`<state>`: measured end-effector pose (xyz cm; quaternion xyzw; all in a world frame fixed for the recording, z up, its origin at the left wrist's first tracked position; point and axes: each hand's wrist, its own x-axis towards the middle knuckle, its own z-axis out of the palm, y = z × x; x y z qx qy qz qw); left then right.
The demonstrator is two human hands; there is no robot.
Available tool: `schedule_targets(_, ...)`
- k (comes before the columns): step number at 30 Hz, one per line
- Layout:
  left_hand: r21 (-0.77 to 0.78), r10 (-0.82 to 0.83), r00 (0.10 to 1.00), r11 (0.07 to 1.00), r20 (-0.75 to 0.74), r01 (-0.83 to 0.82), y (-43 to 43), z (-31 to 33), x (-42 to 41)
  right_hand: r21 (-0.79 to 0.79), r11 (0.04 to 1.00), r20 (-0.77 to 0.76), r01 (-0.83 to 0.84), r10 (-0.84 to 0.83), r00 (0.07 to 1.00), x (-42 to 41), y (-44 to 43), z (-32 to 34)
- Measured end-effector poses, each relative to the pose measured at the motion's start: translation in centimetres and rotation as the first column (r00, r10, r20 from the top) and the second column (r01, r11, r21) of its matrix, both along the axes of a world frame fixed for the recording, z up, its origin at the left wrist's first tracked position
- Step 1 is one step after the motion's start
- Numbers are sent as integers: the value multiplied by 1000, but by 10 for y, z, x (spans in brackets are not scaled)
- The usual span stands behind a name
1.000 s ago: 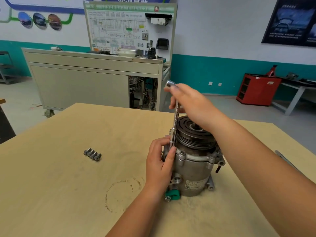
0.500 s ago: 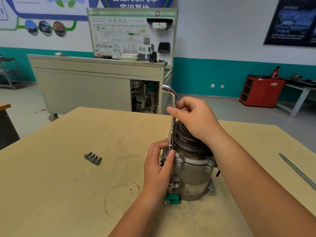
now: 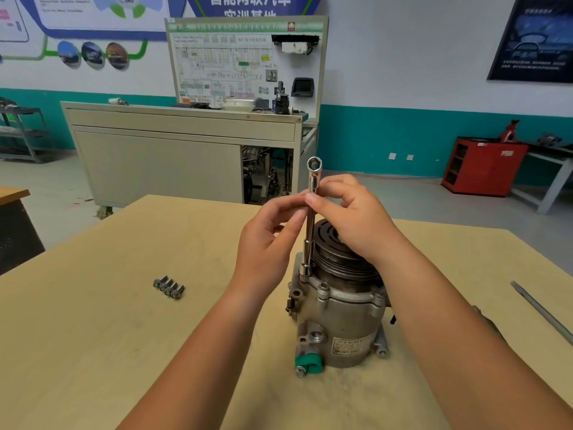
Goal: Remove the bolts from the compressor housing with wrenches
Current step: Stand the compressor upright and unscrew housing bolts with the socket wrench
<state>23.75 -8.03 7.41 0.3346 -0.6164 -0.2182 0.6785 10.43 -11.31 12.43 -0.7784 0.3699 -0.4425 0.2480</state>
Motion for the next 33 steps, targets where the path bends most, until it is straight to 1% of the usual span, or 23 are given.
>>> schedule_targets(3, 49, -69, 997, 996, 31, 68, -5, 0, 4, 22, 1000, 14, 14, -14, 1000, 0, 1, 0)
schedule_targets(6, 95, -149, 979, 986, 140, 137, -8, 0, 8, 35, 999, 48, 13, -15, 999, 1, 2, 0)
schedule_targets(8, 119, -215, 961, 973, 172, 196, -8, 0, 10, 35, 999, 62, 13, -15, 998, 2, 3, 0)
schedule_targets(11, 151, -250, 962, 961, 111, 232, -9, 1, 9, 15, 999, 47, 48, -48, 998, 1, 1, 0)
schedule_targets(15, 141, -198, 980, 971, 33, 192, -10, -2, 7, 41, 998, 144, 37, -43, 989, -4, 0, 0)
schedule_targets(17, 130, -163, 987, 978, 9, 160, -12, -4, 6, 48, 999, 167, 26, -34, 985, -5, 0, 0)
schedule_targets(19, 121, -140, 990, 983, 3, 138, -14, -5, 4, 56, 998, 186, 0, -10, 982, -6, -1, -1)
schedule_targets(23, 126, -132, 991, 983, -14, 133, -16, -9, -1, 61, 998, 157, -3, -6, 988, -5, -2, -2)
schedule_targets(27, 146, -178, 984, 974, 8, 175, -13, -11, 1, 52, 998, 184, -29, 19, 983, -4, -3, -1)
schedule_targets(30, 146, -242, 970, 960, 12, 238, -9, -11, 4, 48, 998, 139, -38, 31, 990, -5, -3, -1)
schedule_targets(33, 149, -261, 965, 955, 25, 254, -7, -11, 4, 45, 998, 130, -37, 30, 991, -4, -3, -1)
